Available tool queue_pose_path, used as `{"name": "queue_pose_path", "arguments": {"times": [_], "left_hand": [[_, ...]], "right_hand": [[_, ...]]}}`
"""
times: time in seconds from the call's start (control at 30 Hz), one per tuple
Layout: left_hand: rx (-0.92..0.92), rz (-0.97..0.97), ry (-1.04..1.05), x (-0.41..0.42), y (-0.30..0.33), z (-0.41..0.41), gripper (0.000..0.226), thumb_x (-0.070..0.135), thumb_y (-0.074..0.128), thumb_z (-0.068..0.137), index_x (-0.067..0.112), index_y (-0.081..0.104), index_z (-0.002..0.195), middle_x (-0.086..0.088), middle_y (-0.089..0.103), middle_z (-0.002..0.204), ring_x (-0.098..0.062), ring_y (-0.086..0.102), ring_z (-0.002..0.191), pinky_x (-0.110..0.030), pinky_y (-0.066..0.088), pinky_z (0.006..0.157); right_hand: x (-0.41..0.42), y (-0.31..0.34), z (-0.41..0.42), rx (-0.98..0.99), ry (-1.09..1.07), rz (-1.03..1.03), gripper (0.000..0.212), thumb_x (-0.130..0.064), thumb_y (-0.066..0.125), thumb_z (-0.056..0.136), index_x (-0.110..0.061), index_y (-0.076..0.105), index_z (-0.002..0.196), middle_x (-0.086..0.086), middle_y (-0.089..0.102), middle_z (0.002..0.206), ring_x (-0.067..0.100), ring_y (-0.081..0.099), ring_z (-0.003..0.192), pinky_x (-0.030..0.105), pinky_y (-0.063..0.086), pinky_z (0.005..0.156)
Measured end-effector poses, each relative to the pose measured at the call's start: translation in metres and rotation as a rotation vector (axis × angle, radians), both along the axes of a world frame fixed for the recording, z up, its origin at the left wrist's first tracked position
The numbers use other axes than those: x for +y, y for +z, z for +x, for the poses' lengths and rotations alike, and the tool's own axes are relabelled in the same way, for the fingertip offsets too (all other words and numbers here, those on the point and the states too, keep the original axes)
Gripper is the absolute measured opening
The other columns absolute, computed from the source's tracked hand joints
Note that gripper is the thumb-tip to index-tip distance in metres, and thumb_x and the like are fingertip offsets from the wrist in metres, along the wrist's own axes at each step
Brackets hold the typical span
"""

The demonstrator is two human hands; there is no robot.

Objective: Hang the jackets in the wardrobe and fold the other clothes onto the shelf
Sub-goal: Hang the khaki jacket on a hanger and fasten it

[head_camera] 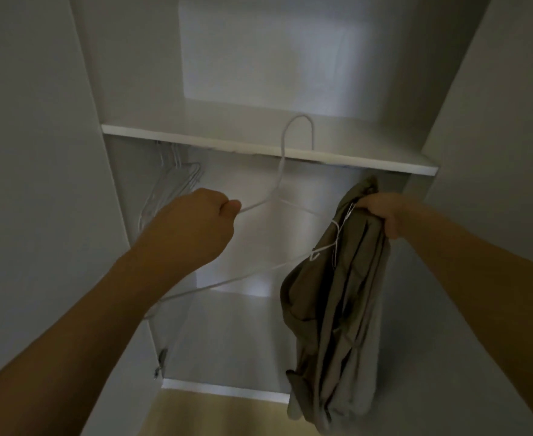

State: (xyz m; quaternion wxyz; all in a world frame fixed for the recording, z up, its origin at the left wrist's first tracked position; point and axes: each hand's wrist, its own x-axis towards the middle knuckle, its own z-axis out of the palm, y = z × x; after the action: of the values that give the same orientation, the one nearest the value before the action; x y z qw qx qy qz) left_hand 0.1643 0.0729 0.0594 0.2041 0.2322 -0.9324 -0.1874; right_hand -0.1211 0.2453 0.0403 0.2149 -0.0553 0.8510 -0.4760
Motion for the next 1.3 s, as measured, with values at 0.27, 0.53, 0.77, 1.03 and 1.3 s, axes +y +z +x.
{"name": "queue_pose_path", "arguments": {"times": [0.27,0.53,0.77,1.03,1.3], "left_hand": [[0.114,-0.068,-0.044,0.023,0.042,0.022,0.047,0.039,0.036,0.101,0.013,0.049,0.064,-0.006,0.05,0.059,-0.016,0.048,0.055,-0.028,0.027,0.052],[0.143,-0.21,-0.075,0.056,0.018,-0.02,0.042,0.041,0.031,0.103,0.025,0.04,0.065,0.005,0.045,0.063,-0.008,0.042,0.056,-0.028,0.031,0.057],[0.15,0.036,-0.174,0.061,-0.028,-0.076,0.048,0.036,0.029,0.105,0.018,0.042,0.062,0.003,0.046,0.059,-0.008,0.044,0.053,-0.023,0.028,0.05],[0.448,0.659,-0.319,0.027,-0.036,-0.09,0.044,0.036,0.046,0.099,0.019,0.049,0.059,0.008,0.039,0.047,-0.005,0.035,0.041,-0.016,0.032,0.042],[0.814,-0.131,0.017,0.027,-0.057,-0.087,0.038,0.041,0.06,0.087,0.019,0.051,0.115,-0.001,0.049,0.112,-0.015,0.044,0.108,-0.034,0.03,0.096]], "right_hand": [[0.052,0.012,0.001,-0.028,-0.209,-0.218,0.034,-0.034,0.043,0.101,-0.008,0.058,0.084,0.011,0.062,0.078,0.025,0.059,0.065,0.03,0.05,0.046],[0.059,0.032,0.012,0.031,-0.098,-0.237,0.031,-0.033,0.045,0.099,-0.006,0.061,0.1,0.009,0.065,0.096,0.023,0.061,0.067,0.032,0.054,0.066],[0.042,0.052,0.047,-0.026,-0.013,-0.398,0.033,-0.031,0.043,0.097,-0.012,0.063,0.079,0.012,0.072,0.072,0.024,0.069,0.06,0.031,0.057,0.052],[0.046,0.068,0.073,1.229,0.528,0.418,0.045,-0.042,0.045,0.083,-0.011,0.063,0.111,0.012,0.059,0.112,0.03,0.048,0.115,0.035,0.027,0.104],[0.028,0.095,0.046,1.177,0.256,0.492,0.031,-0.039,0.046,0.097,-0.013,0.062,0.104,0.019,0.064,0.104,0.036,0.06,0.093,0.031,0.035,0.071]]}}
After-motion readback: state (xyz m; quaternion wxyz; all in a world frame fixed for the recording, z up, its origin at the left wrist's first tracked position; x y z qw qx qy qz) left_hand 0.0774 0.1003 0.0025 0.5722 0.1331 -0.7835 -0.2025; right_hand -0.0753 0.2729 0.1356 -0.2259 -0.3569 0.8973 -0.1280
